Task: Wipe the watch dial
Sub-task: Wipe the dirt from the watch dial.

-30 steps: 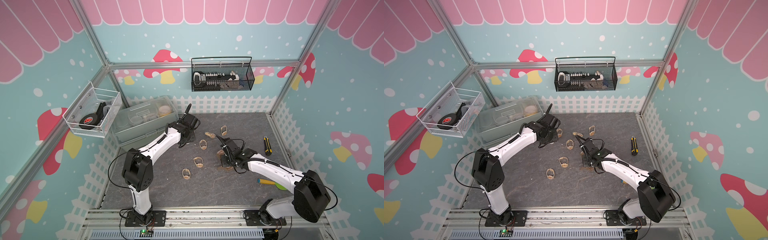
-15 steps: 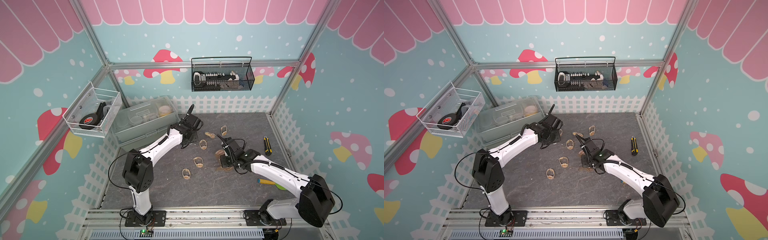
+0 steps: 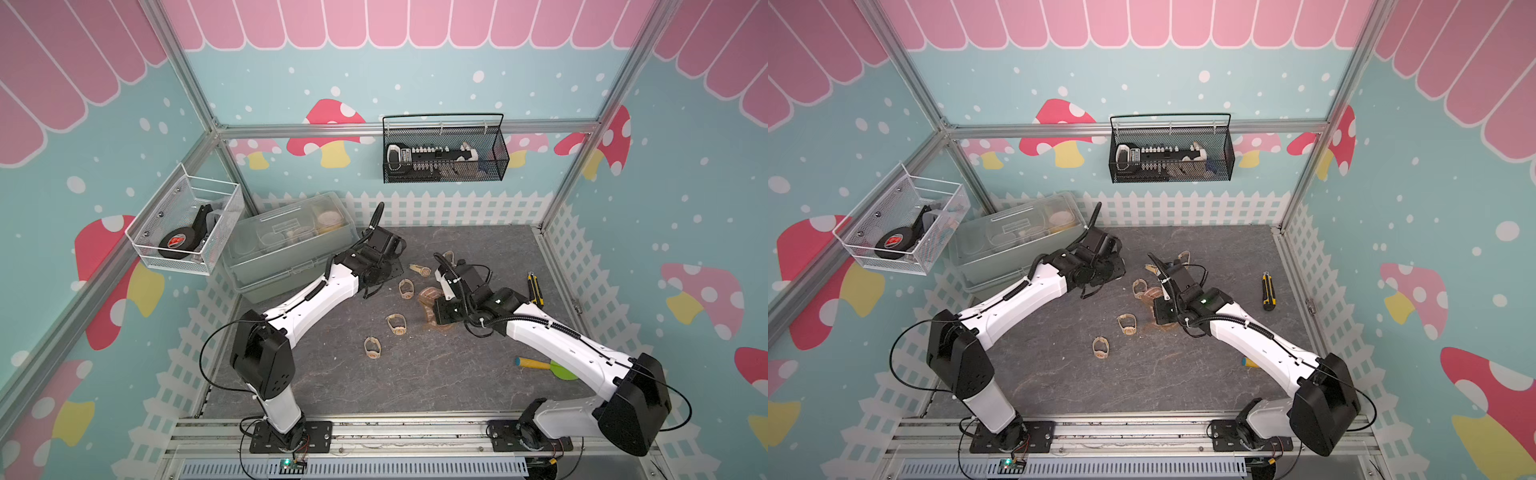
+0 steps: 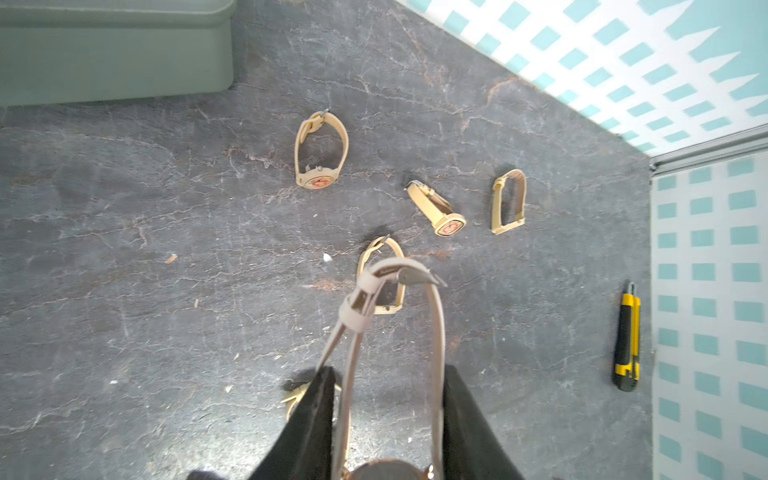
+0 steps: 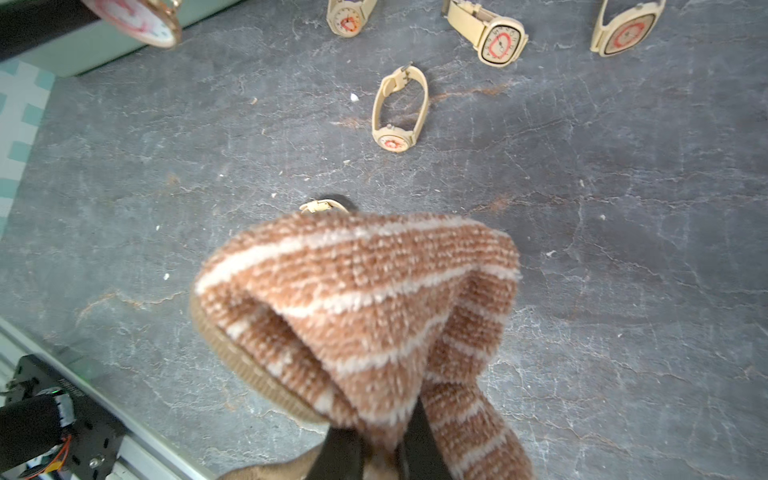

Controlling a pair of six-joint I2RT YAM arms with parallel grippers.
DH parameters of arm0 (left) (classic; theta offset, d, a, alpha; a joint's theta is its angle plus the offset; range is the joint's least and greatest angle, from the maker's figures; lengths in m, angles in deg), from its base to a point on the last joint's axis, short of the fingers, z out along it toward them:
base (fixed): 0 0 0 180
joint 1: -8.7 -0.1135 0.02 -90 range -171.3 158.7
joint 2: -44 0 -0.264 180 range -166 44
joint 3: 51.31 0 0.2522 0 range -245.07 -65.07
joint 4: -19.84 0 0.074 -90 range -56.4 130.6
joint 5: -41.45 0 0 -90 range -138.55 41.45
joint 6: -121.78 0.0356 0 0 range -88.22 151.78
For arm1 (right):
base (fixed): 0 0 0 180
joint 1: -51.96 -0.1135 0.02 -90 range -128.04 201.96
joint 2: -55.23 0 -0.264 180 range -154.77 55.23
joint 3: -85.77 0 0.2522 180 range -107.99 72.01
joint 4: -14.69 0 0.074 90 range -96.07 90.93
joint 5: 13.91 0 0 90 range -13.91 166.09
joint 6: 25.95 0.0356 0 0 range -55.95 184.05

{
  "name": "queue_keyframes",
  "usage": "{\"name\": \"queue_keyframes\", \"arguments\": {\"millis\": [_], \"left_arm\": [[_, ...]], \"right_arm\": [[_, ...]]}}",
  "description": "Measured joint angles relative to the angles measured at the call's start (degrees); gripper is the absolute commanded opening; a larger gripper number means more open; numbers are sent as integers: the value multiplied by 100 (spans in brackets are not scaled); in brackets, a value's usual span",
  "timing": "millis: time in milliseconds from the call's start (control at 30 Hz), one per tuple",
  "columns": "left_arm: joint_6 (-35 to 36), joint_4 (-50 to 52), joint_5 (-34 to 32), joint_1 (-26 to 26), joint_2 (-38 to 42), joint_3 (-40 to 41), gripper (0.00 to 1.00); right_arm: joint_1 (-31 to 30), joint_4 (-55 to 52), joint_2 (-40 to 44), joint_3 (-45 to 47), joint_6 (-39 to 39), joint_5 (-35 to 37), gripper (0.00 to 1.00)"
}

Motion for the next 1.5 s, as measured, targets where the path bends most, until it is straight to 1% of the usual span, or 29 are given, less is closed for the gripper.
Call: {"name": "queue_keyframes", "arguments": {"millis": [200,467,767,900,1133,1267,1500], "left_arm": [[-396,-647,122,0,264,422,0],[-1261,-2006,487,0,468,1462,0],[-2083,-3303,898,0,520,1971,0],[-2343,-3713,1069,0,546,2184,0],[-2529,-4118,1132,-4,785,2455,0],[-2531,-4277,1132,-35,914,2557,0],[-2527,-4266,1217,-103,1029,2662,0]], "right_arm": [[0,114,-129,-210,114,-330,0],[0,374,-752,-831,284,-704,0],[2,511,-1416,-1311,343,-798,0],[7,505,-1696,-1580,326,-791,0],[87,485,-1786,-1838,321,-796,0],[234,459,-1788,-1987,323,-855,0],[605,448,-1834,-2240,323,-898,0]]}}
